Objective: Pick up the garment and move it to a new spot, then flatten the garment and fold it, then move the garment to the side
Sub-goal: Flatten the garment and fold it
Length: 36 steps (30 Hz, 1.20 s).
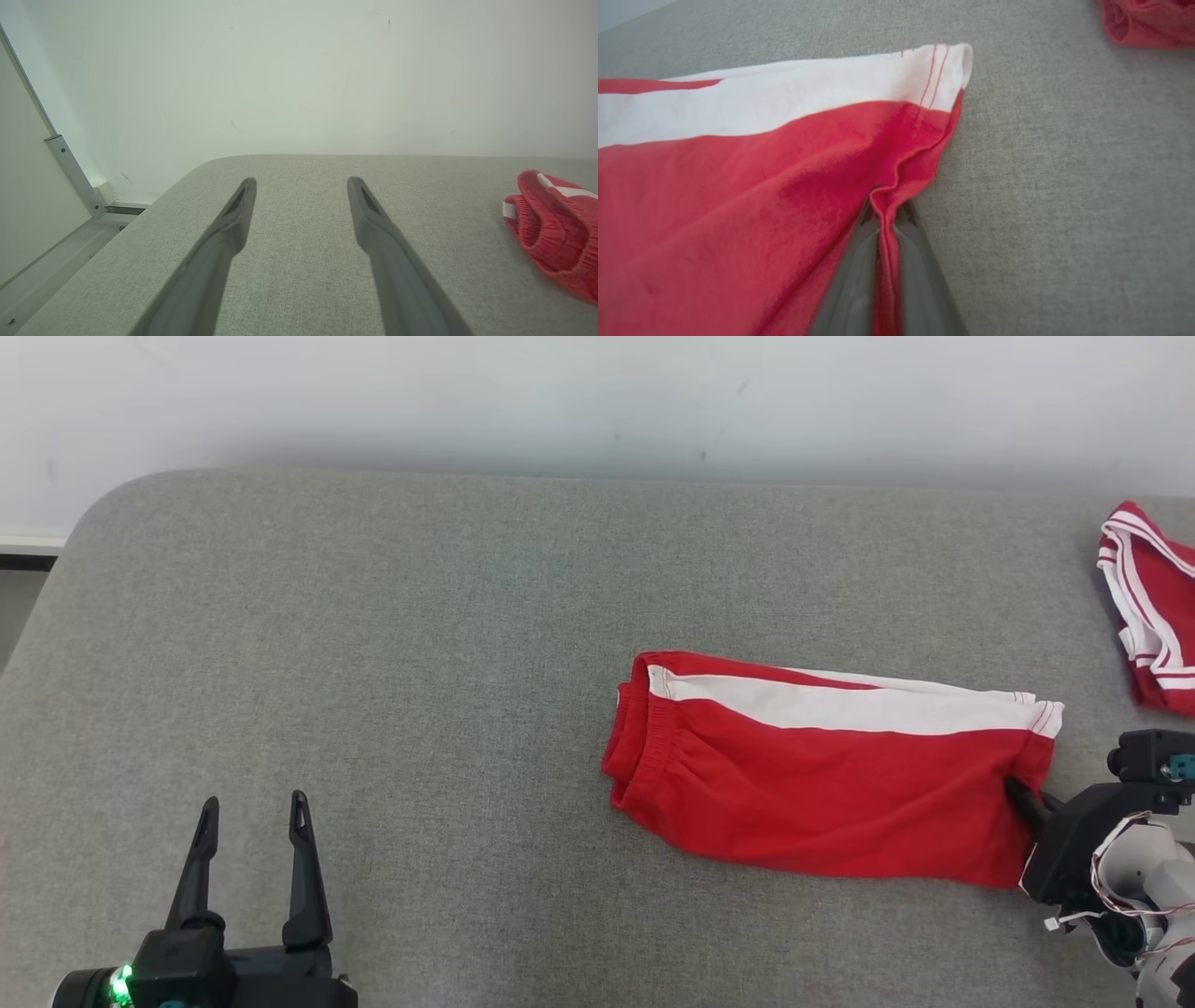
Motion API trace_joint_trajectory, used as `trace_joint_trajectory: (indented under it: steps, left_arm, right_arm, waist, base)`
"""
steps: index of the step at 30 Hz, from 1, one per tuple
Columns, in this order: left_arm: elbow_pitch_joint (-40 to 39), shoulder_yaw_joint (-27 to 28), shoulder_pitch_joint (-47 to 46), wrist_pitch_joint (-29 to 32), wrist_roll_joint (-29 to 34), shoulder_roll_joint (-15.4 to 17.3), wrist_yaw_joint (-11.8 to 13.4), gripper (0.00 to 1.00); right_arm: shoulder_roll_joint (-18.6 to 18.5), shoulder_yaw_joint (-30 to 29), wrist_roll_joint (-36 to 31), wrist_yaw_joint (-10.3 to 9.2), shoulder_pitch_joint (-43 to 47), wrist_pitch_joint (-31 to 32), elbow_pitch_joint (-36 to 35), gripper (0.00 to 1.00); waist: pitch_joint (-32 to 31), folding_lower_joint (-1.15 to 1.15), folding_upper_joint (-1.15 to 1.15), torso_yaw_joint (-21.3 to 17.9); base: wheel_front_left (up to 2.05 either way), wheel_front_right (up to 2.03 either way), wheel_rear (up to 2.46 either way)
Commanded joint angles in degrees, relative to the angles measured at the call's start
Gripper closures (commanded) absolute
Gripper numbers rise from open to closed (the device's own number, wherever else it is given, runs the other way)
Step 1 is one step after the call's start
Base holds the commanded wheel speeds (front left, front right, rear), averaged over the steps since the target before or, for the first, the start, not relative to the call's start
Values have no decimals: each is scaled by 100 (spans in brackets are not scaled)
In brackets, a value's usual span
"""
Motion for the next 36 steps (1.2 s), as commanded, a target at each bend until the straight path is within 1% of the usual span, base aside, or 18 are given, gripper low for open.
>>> trace_joint_trajectory:
  steps: [1,6,12,16,21,22,28,32,36]
  left_arm:
    - [-13,8,78,-18,-15,-10,4,0]
    - [-25,10,83,-18,-25,-10,24,0]
    - [-30,-8,124,-18,-57,-11,46,0]
    - [-25,-19,163,-18,-82,-11,57,0]
    - [-2,6,206,-18,-87,-11,64,0]
    - [5,20,227,-18,-82,-11,59,0]
    - [55,-10,239,-18,-108,-12,56,0]
    - [109,-96,176,-18,-151,-12,68,0]
    - [167,-198,61,-18,-173,-10,83,0]
  right_arm:
    - [-16,16,-4,-17,49,13,65,100]
    - [-336,-99,-79,-19,-44,-69,131,100]
    - [-526,-131,-142,-17,-93,-35,-21,100]
    - [-553,-110,-243,-17,-133,-45,-318,100]
    - [-555,-64,-420,-17,-158,-20,-946,100]
    - [-538,-107,-443,-17,-178,43,-1240,100]
    - [-292,-322,-341,-17,-101,406,-2127,100]
    - [-72,-379,-515,-17,-56,711,-2560,100]
    - [248,-438,-688,-17,-14,999,-2771,100]
  waist:
    - [-15,0,0,-15]
    - [-54,0,0,-74]
    - [-77,0,0,-166]
    - [-97,0,0,-226]
    - [-170,0,0,-285]
    - [-201,0,0,-307]
    - [-312,0,0,-279]
    - [-329,0,0,-172]
    - [-306,0,0,-32]
  base:
    - [0,0,0]
    - [0,0,0]
    - [0,0,0]
    - [0,0,0]
    - [0,0,0]
    - [0,0,0]
    - [0,0,0]
    - [0,0,0]
    - [0,0,0]
